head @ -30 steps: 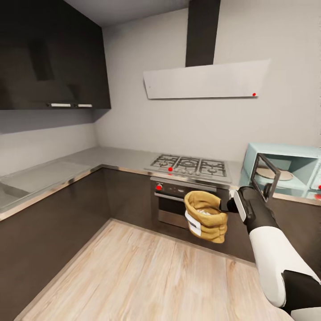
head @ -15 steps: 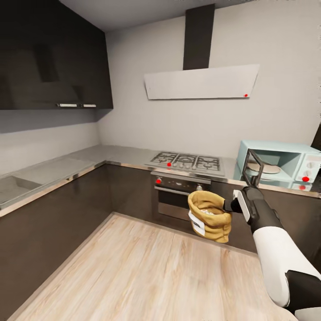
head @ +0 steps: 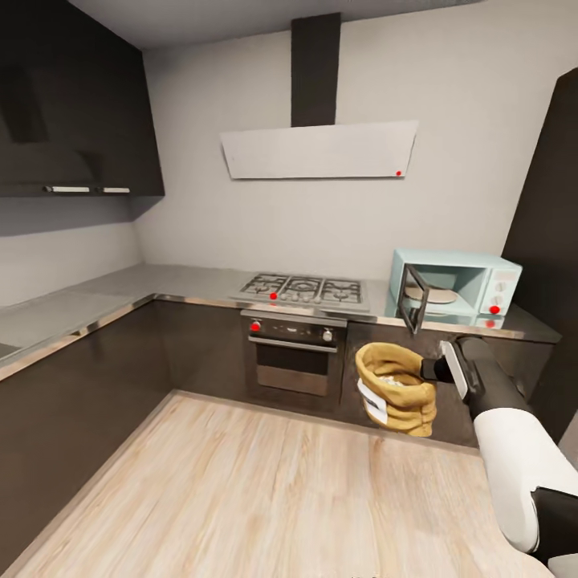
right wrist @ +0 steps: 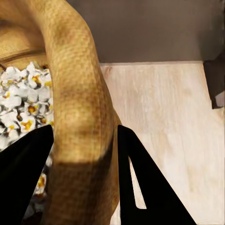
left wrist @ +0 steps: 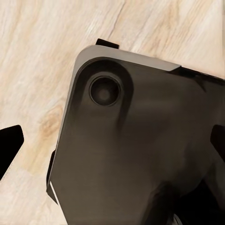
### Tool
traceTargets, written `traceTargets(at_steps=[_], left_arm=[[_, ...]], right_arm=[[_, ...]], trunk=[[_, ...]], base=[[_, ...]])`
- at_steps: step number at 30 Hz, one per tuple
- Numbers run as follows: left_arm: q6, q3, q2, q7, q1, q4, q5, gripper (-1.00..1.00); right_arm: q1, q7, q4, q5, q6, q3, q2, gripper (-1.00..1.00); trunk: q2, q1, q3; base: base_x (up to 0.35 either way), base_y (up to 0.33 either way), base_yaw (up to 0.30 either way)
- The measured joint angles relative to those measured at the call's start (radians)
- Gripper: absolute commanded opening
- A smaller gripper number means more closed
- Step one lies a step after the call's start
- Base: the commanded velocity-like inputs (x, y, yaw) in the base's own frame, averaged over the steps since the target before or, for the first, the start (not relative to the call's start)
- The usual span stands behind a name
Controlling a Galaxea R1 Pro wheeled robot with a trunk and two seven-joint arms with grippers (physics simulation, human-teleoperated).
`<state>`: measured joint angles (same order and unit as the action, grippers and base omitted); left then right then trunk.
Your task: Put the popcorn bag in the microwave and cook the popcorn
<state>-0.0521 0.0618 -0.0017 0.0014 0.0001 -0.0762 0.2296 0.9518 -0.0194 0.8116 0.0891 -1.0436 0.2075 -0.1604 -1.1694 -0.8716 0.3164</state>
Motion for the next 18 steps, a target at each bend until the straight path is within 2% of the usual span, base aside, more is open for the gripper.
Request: traceTargets(at_steps=[2,4,7,18], left_arm=[[0.000,0.000,0.000,0.000,0.000,0.000,0.000,1.00],[0.000,0.000,0.000,0.000,0.000,0.000,0.000,1.00],[0.000,0.000,0.000,0.000,0.000,0.000,0.000,1.00],[0.000,0.000,0.000,0.000,0.000,0.000,0.000,1.00]], right_arm=[[0.000,0.003,0.004,-0.003,0.000,0.014,-0.043,-1.00],[0.000,0.005,0.006,-0.009,0.000,0.049,-0.054,-1.00],[0.000,0.005,0.007,-0.011,0.000,0.066,-0.058,-1.00],[0.000,0.005,0.009,-0.012,0.000,0.069,-0.058,-1.00]], trunk=[[0.000,0.000,0.000],[0.000,0.000,0.000],[0.000,0.000,0.000],[0.000,0.000,0.000]], base=[[0.000,0.000,-0.282],[0.000,0.000,-0.282],[0.000,0.000,-0.282],[0.000,0.000,-0.281]])
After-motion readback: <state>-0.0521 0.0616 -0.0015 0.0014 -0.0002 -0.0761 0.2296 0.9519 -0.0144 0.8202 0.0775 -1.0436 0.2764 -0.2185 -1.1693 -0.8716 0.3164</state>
